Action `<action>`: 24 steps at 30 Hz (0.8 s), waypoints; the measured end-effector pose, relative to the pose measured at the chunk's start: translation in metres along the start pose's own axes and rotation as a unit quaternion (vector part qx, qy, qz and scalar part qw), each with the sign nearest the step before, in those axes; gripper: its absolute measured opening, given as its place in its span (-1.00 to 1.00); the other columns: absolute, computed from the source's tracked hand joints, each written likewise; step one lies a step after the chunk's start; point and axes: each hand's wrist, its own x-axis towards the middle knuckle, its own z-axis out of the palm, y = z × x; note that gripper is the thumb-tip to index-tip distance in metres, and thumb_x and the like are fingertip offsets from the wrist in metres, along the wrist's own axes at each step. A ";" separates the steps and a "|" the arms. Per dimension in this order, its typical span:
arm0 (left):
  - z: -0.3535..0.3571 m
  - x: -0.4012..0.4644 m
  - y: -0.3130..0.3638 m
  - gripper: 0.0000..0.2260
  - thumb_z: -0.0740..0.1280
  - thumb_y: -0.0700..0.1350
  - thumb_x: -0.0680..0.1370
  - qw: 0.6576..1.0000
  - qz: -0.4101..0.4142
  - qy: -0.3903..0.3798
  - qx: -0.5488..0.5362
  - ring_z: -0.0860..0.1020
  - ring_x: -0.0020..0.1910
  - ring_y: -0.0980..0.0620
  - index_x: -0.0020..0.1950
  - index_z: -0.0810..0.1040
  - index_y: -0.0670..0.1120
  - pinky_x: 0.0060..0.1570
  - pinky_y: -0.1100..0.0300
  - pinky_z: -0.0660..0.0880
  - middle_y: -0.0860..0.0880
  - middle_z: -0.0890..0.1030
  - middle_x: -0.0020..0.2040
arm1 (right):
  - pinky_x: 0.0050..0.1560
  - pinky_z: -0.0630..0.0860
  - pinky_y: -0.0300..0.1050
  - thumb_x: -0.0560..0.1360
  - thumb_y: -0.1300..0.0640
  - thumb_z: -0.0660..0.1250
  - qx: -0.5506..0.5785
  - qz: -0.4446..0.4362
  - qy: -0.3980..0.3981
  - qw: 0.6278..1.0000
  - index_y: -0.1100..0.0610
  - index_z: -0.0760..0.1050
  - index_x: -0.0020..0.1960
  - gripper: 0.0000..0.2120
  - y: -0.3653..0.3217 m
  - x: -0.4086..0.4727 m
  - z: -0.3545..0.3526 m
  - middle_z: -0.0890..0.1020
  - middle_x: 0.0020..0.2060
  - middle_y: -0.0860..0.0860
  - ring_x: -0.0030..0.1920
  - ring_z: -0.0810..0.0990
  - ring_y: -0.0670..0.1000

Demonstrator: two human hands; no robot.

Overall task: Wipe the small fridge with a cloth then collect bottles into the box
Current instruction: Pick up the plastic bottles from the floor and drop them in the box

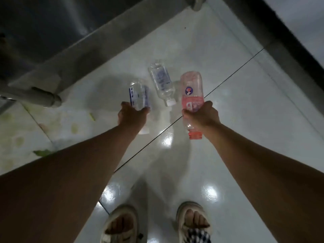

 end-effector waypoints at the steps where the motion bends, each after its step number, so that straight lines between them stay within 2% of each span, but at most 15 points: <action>1: 0.010 0.013 -0.001 -0.45 0.43 0.06 0.41 1.000 0.000 0.006 -0.004 0.51 0.14 -0.20 0.27 0.34 -0.18 0.11 0.02 0.48 -0.20 0.51 0.22 | -0.30 0.42 -0.30 0.41 -0.14 0.40 -0.007 -0.010 0.007 1.000 0.17 0.28 0.26 -0.40 0.001 0.015 0.007 0.54 0.11 0.08 -0.23 0.52 0.02; 2: 0.019 0.023 -0.002 -0.45 0.43 0.06 0.41 1.000 0.002 0.012 -0.007 0.51 0.14 -0.20 0.27 0.34 -0.18 0.13 0.01 0.48 -0.21 0.51 0.22 | -0.24 0.46 -0.26 0.41 -0.14 0.40 -0.018 -0.021 0.014 1.000 0.18 0.27 0.27 -0.39 0.002 0.029 0.013 0.54 0.13 0.09 -0.17 0.54 0.03; 5: 0.040 0.044 -0.005 -0.46 0.40 0.07 0.44 0.999 0.028 0.028 -0.008 0.51 0.13 -0.19 0.26 0.31 -0.17 0.06 0.05 0.48 -0.21 0.50 0.23 | 0.08 0.54 0.03 0.41 -0.15 0.40 -0.039 -0.044 0.015 0.998 0.20 0.24 0.28 -0.36 0.006 0.057 0.026 0.52 0.18 0.16 0.09 0.56 0.16; 7: 0.050 0.051 -0.007 -0.49 0.39 0.07 0.46 0.998 0.047 0.034 -0.008 0.52 0.11 -0.16 0.25 0.30 -0.17 -0.06 0.12 0.43 -0.20 0.51 0.21 | 0.13 0.53 0.11 0.40 -0.15 0.41 -0.038 -0.052 0.000 0.998 0.21 0.23 0.30 -0.33 0.008 0.065 0.031 0.51 0.19 0.17 0.12 0.55 0.19; 9: 0.058 0.055 -0.008 -0.48 0.37 0.08 0.47 0.998 0.057 0.023 0.002 0.51 0.13 -0.15 0.26 0.29 -0.18 -0.06 0.15 0.39 -0.19 0.50 0.21 | 0.17 0.51 0.11 0.39 -0.16 0.43 -0.042 -0.058 -0.016 0.997 0.22 0.22 0.31 -0.29 0.009 0.070 0.034 0.49 0.21 0.19 0.15 0.53 0.20; 12: 0.058 0.053 -0.006 -0.42 0.38 0.10 0.47 0.997 0.075 -0.005 0.029 0.50 0.17 -0.15 0.32 0.25 -0.18 0.01 0.16 0.39 -0.17 0.49 0.24 | 0.21 0.45 0.00 0.35 -0.15 0.47 -0.057 -0.081 -0.035 0.995 0.24 0.20 0.33 -0.23 0.010 0.069 0.032 0.43 0.23 0.20 0.22 0.45 0.18; 14: 0.047 0.043 -0.005 -0.32 0.39 0.09 0.46 0.996 0.072 -0.029 0.048 0.46 0.24 -0.17 0.42 0.17 -0.17 0.15 0.08 0.44 -0.17 0.45 0.31 | 0.22 0.38 -0.01 0.35 -0.14 0.47 -0.095 -0.093 -0.039 0.990 0.24 0.19 0.34 -0.21 0.010 0.060 0.025 0.40 0.22 0.21 0.24 0.39 0.18; 16: 0.029 0.026 -0.004 -0.28 0.39 0.03 0.47 0.994 0.071 -0.044 0.077 0.40 0.31 -0.19 0.48 0.11 -0.16 0.26 -0.01 0.40 -0.18 0.38 0.39 | 0.22 0.36 -0.03 0.36 -0.08 0.47 -0.128 -0.104 -0.039 0.985 0.24 0.19 0.34 -0.25 0.009 0.045 0.015 0.39 0.22 0.22 0.25 0.37 0.19; 20: -0.020 -0.024 -0.005 -0.32 0.37 -0.01 0.48 0.982 0.069 -0.061 0.162 0.33 0.38 -0.16 0.48 0.12 -0.16 0.32 0.03 0.30 -0.17 0.32 0.44 | 0.25 0.32 -0.05 0.39 -0.03 0.45 -0.176 -0.128 -0.079 0.973 0.22 0.13 0.42 -0.22 -0.004 -0.008 -0.014 0.35 0.27 0.22 0.29 0.31 0.19; 24: -0.078 -0.088 -0.011 -0.38 0.34 -0.04 0.49 0.977 0.045 -0.065 0.199 0.34 0.37 -0.14 0.47 0.15 -0.10 0.32 -0.02 0.32 -0.13 0.35 0.42 | 0.24 0.34 -0.03 0.43 -0.03 0.43 -0.247 -0.182 -0.131 0.943 0.20 0.08 0.45 -0.22 -0.022 -0.083 -0.042 0.28 0.33 0.22 0.31 0.28 0.20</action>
